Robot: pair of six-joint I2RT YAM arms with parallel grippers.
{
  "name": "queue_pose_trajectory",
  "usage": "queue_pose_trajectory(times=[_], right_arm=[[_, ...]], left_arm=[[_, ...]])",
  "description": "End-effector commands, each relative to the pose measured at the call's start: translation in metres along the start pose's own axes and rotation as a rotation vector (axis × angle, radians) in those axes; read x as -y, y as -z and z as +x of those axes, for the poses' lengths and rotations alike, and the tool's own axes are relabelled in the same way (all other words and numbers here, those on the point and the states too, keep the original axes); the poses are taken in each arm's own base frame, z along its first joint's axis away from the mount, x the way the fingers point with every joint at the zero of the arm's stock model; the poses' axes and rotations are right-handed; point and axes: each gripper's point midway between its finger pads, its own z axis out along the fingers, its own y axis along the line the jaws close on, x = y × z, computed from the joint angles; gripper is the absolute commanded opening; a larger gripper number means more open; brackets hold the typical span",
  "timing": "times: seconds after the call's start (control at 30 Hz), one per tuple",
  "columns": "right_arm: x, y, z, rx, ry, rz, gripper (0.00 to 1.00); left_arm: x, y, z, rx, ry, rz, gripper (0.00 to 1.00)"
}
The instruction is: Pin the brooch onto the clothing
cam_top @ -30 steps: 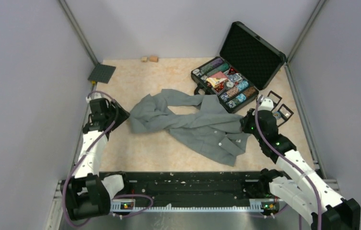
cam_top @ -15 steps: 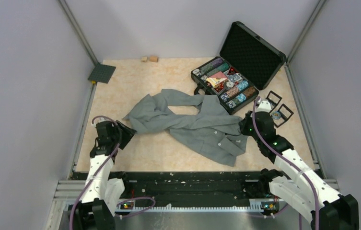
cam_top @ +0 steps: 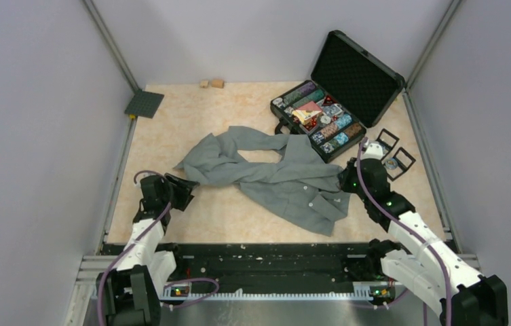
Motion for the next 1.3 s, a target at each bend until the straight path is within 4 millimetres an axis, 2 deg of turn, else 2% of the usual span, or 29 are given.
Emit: queue_pose_trajectory(times=[0.0, 0.23, 0.57, 0.77, 0.87, 1.03, 1.1, 1.13, 1.2, 1.27], right_arm=[[-0.004, -0.002, -0.003, 0.017, -0.01, -0.015, 0.0], [-0.005, -0.004, -0.003, 0.016, -0.01, -0.017, 0.0], [-0.008, -0.006, -0.001, 0.008, -0.02, -0.033, 0.0], [-0.008, -0.006, 0.001, 0.0, -0.02, -0.034, 0.0], [-0.008, -0.006, 0.0, 0.001, -0.019, -0.031, 0.0], [-0.011, -0.005, -0.005, 0.007, -0.02, -0.042, 0.0], [-0.017, -0.003, -0.015, 0.027, -0.016, -0.062, 0.0], [-0.022, 0.001, -0.028, 0.055, -0.012, -0.075, 0.0], [-0.031, 0.01, -0.057, 0.122, -0.007, -0.093, 0.0], [-0.041, 0.026, -0.091, 0.211, -0.012, -0.119, 0.0]], left_arm=[[0.02, -0.002, -0.01, 0.049, 0.049, 0.098, 0.57], [0.018, 0.0, -0.021, 0.13, 0.09, 0.106, 0.52], [0.02, -0.005, -0.028, 0.163, 0.104, 0.121, 0.52], [0.031, -0.007, -0.041, 0.207, 0.092, 0.144, 0.51], [0.036, -0.008, -0.047, 0.215, 0.074, 0.146, 0.45], [0.057, -0.011, -0.046, 0.163, 0.025, 0.201, 0.19], [0.064, -0.011, -0.048, 0.148, -0.015, 0.206, 0.05], [0.071, -0.009, -0.051, 0.15, -0.035, 0.21, 0.0], [0.089, 0.0, -0.062, 0.174, -0.082, 0.232, 0.0], [0.118, 0.019, -0.078, 0.232, -0.137, 0.28, 0.0]])
